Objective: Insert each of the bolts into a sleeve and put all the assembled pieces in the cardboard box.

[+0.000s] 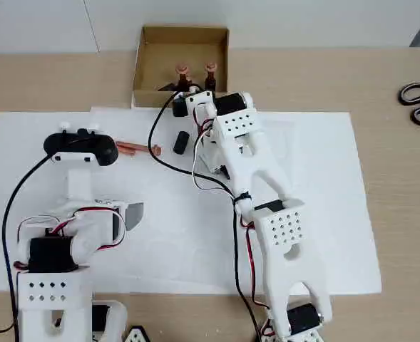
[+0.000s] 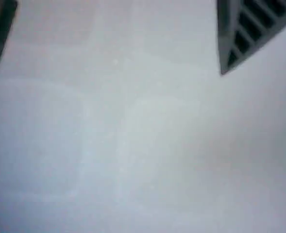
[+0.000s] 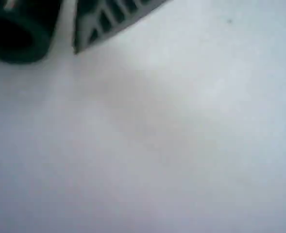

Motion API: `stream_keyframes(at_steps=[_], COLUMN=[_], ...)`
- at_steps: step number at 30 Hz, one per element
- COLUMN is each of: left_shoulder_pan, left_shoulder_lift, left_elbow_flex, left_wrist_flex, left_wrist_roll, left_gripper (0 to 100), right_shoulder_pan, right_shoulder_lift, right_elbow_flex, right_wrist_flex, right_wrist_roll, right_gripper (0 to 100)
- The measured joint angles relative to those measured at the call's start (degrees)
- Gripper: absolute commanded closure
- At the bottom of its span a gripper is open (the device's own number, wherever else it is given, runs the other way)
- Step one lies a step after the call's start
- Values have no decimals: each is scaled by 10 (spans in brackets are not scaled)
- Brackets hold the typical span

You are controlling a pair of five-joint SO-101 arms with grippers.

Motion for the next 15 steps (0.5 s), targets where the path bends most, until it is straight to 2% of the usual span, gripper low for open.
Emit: stream_keyframes(at_steps=[4,15], left_shoulder_pan=[0,0], left_shoulder_lift=[0,0], left_elbow_flex=[0,0], left_wrist_flex=[0,0], left_wrist_roll=[0,0], left_gripper=[724,724], right_shoulder_pan=[1,9], right_shoulder_lift=[1,-22], right_elbow_flex=[-2,-18], right_wrist_flex=[1,20], right_wrist_roll=[0,0], right_gripper=[998,995])
